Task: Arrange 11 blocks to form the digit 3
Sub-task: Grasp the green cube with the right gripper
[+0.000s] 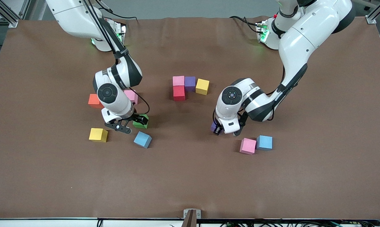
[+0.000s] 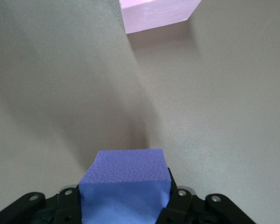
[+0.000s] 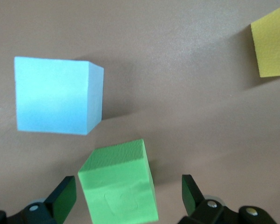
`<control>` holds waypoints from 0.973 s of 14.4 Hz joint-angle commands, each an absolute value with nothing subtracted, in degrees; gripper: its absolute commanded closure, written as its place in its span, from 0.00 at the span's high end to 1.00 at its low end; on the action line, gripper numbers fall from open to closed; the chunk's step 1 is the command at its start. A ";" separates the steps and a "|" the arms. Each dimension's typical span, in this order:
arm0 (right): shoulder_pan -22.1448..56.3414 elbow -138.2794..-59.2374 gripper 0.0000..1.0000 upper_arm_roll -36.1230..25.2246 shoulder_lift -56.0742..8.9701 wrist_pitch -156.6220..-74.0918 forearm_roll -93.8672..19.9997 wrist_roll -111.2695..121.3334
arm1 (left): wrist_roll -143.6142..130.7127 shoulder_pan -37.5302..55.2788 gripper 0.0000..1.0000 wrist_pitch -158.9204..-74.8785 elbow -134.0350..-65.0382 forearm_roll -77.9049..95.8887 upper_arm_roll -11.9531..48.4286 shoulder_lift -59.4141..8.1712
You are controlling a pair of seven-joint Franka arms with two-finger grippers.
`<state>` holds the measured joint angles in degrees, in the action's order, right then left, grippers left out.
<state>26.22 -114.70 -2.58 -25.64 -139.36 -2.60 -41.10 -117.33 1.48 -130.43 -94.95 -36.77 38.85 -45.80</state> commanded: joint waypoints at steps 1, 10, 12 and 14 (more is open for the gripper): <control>25.84 -115.31 1.00 -1.49 -26.19 -141.24 -2.02 -40.96 | -118.65 1.41 0.32 -129.55 -95.36 -37.53 39.11 -44.47; 26.72 -118.30 0.30 -1.06 -26.28 -143.53 -2.02 -38.86 | -118.65 1.32 0.32 -129.55 -95.27 -37.79 39.20 -44.47; 27.59 -117.69 0.01 -0.97 -26.19 -143.52 -2.02 -38.58 | -118.65 1.32 0.32 -129.55 -95.27 -37.79 39.20 -44.47; 30.04 -116.55 0.00 -0.97 -26.19 -143.09 -2.02 -38.58 | -118.57 1.41 0.32 -129.55 -95.27 -37.79 39.11 -44.47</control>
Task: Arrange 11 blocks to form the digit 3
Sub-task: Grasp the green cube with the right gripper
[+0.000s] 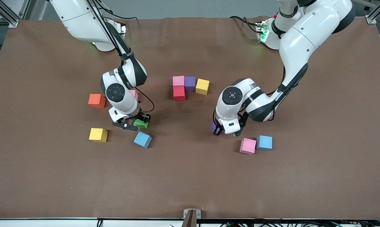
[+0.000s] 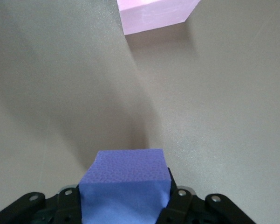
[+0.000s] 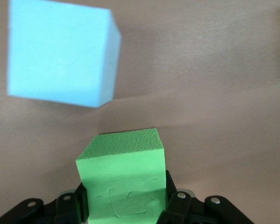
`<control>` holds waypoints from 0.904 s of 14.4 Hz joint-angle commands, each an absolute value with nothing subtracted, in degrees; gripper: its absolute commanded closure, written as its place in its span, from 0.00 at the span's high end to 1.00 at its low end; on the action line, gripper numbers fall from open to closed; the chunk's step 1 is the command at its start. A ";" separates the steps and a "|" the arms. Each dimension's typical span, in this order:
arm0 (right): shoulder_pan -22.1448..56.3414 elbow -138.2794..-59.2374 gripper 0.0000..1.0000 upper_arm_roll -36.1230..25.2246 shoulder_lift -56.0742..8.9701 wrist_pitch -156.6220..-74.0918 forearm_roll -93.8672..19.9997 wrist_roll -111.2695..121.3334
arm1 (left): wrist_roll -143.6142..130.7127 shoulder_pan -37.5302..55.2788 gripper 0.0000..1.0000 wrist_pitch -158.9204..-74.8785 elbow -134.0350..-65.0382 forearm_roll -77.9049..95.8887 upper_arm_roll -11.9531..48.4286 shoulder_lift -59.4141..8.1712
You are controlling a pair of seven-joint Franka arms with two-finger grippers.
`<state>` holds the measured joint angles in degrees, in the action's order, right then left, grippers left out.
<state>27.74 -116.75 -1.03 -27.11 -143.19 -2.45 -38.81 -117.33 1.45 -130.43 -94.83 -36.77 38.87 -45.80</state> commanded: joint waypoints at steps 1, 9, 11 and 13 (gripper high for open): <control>31.10 -115.85 0.00 -0.97 -26.28 -143.00 -2.02 -38.58 | -118.56 1.41 0.32 -129.55 -95.27 -37.88 39.20 -44.47; 40.51 -111.01 0.00 -0.88 -27.42 -142.82 -3.16 -40.77 | -118.56 1.32 0.32 -129.55 -95.19 -37.88 39.20 -44.47; 42.18 -108.82 0.00 -0.88 -29.17 -142.74 -3.25 -42.53 | -118.56 1.41 0.32 -129.55 -95.19 -37.88 39.20 -44.47; 43.33 -107.67 0.00 -0.88 -30.49 -142.65 -3.16 -42.63 | -118.65 1.49 0.32 -129.55 -95.19 -37.88 39.11 -44.47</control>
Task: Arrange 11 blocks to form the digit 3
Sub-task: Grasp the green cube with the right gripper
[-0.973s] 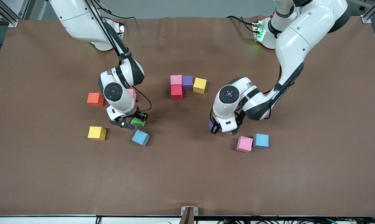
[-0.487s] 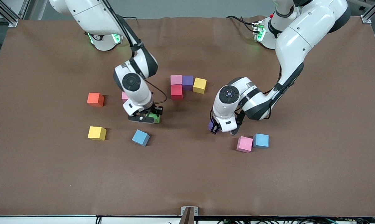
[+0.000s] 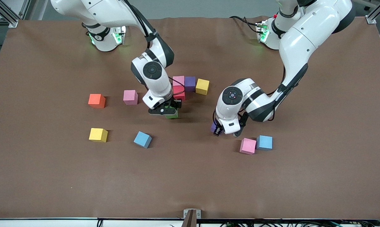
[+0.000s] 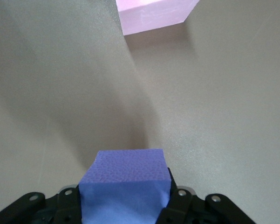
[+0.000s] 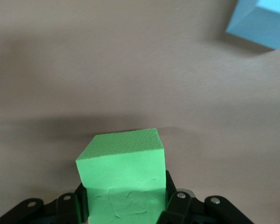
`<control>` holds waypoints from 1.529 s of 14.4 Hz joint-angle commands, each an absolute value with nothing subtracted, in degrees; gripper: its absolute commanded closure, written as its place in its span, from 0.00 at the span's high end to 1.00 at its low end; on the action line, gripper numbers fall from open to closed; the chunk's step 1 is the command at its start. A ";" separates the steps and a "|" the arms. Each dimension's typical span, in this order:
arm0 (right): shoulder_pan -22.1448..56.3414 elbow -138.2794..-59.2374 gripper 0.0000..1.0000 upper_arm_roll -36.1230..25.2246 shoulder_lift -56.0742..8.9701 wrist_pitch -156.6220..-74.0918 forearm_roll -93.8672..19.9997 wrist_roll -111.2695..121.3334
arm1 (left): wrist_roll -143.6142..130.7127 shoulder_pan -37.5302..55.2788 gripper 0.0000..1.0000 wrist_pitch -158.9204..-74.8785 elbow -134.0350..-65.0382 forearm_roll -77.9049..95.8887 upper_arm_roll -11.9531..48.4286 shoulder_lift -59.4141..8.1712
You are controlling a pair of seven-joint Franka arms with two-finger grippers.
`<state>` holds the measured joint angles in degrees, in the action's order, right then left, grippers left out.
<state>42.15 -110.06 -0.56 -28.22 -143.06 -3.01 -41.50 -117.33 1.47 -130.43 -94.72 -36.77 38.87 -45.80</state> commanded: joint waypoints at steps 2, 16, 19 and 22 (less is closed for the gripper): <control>44.38 -106.70 0.00 -0.88 -31.63 -142.39 -3.16 -42.63 | -118.65 1.49 0.32 -129.55 -94.75 -37.79 39.11 -44.47; 46.58 -106.43 0.00 -0.79 -32.08 -138.78 -3.60 -50.88 | -118.65 1.58 0.32 -129.29 -94.13 -37.88 39.11 -44.56; 46.85 -106.52 0.00 -0.79 -32.08 -138.96 -3.60 -51.94 | -118.65 1.67 0.32 -129.29 -93.87 -37.88 39.11 -44.56; 47.02 -106.61 0.00 -0.88 -32.08 -138.87 -3.60 -51.94 | -118.65 1.85 0.32 -129.29 -93.69 -37.79 39.11 -44.65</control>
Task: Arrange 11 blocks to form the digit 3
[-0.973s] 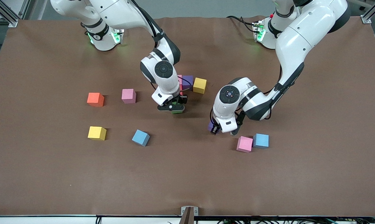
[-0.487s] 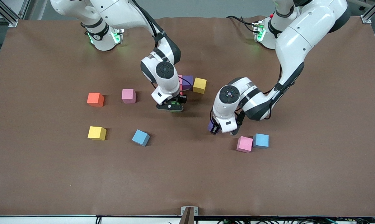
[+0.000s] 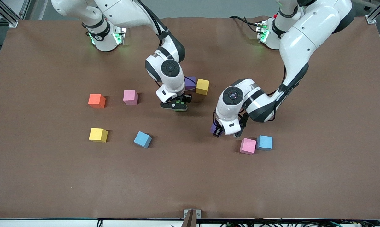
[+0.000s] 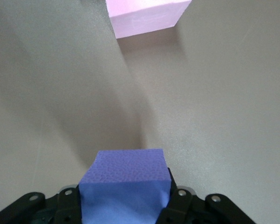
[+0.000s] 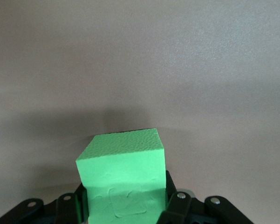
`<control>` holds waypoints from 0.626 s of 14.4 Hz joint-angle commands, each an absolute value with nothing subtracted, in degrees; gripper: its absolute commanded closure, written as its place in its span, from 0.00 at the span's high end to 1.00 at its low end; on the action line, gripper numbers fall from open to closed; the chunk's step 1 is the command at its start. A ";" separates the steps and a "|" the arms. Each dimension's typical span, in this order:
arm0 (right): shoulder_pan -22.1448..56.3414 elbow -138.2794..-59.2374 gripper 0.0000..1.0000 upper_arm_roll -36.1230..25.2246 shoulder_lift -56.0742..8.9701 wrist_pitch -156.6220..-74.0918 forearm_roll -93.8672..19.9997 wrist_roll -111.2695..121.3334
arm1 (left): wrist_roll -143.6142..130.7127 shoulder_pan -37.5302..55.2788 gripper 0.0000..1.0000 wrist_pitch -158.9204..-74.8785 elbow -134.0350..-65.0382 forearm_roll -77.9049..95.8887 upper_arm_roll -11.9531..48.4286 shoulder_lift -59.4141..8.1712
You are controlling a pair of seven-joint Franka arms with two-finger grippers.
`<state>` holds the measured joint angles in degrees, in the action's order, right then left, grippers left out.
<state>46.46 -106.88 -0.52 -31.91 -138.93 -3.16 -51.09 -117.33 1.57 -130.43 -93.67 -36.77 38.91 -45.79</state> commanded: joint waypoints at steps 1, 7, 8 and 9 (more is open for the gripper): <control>47.02 -106.61 0.00 -0.79 -32.17 -138.95 -3.60 -51.94 | -118.65 1.85 0.32 -129.29 -93.69 -37.79 39.11 -44.56; 46.85 -106.52 0.00 -0.88 -32.61 -138.87 -3.60 -51.68 | -118.65 1.76 0.32 -129.29 -92.99 -37.62 39.11 -44.56; 46.85 -106.61 0.00 -0.88 -32.61 -138.87 -3.60 -51.68 | -118.65 1.76 0.32 -129.29 -92.90 -37.62 39.11 -44.56; 46.85 -106.52 0.00 -0.88 -32.61 -138.78 -3.52 -51.59 | -118.65 1.76 0.32 -129.29 -92.90 -37.53 39.11 -44.65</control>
